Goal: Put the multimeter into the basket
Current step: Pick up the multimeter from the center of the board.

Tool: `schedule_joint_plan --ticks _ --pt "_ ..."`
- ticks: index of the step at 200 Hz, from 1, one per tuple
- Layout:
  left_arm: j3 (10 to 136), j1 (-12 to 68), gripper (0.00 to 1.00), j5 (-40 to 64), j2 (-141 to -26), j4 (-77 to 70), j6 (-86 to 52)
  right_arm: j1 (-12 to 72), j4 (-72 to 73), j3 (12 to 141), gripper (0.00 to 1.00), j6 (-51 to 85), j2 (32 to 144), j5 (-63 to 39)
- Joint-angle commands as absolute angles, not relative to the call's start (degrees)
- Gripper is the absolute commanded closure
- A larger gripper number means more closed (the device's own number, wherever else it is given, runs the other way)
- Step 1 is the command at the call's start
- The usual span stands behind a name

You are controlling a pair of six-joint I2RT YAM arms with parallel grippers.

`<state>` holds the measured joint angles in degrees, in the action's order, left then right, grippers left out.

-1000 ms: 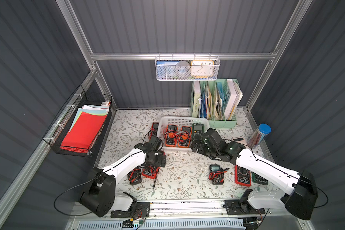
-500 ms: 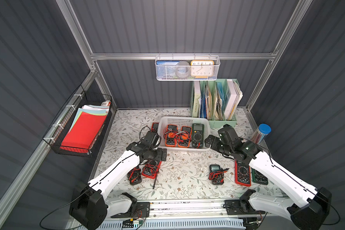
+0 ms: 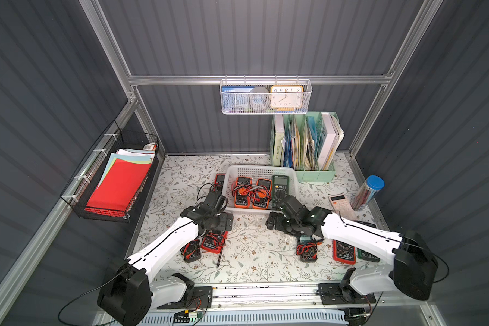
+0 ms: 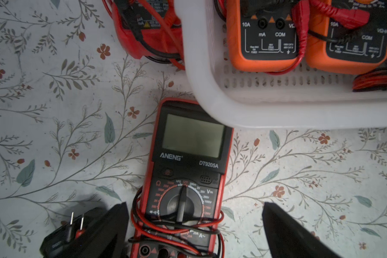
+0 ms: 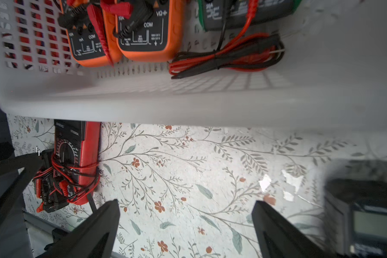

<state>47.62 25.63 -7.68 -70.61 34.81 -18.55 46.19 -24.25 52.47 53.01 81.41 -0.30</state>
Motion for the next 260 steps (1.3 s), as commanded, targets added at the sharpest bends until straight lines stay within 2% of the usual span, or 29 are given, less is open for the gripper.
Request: schedule_joint_plan --ticks 1,70,125,209,260 --pt "45.4 25.1 0.01 -9.0 -69.7 31.7 -16.3 47.1 -14.7 53.7 0.02 56.7 85.5 -1.5" --pt "41.0 21.1 0.01 -5.6 -70.3 28.1 -19.2 47.4 -10.9 61.4 0.02 55.9 95.8 -3.5" --pt "42.8 18.9 0.01 -1.1 -77.1 30.5 -25.0 47.3 -10.8 61.0 0.02 55.8 94.5 -4.8" --pt "34.7 20.0 0.01 8.8 -70.9 25.7 -28.5 47.3 -13.9 61.4 0.01 53.9 90.5 -2.7" --pt "36.9 26.3 0.01 1.4 -70.0 27.8 -28.2 47.3 -14.3 60.3 0.02 54.0 89.3 -2.6"
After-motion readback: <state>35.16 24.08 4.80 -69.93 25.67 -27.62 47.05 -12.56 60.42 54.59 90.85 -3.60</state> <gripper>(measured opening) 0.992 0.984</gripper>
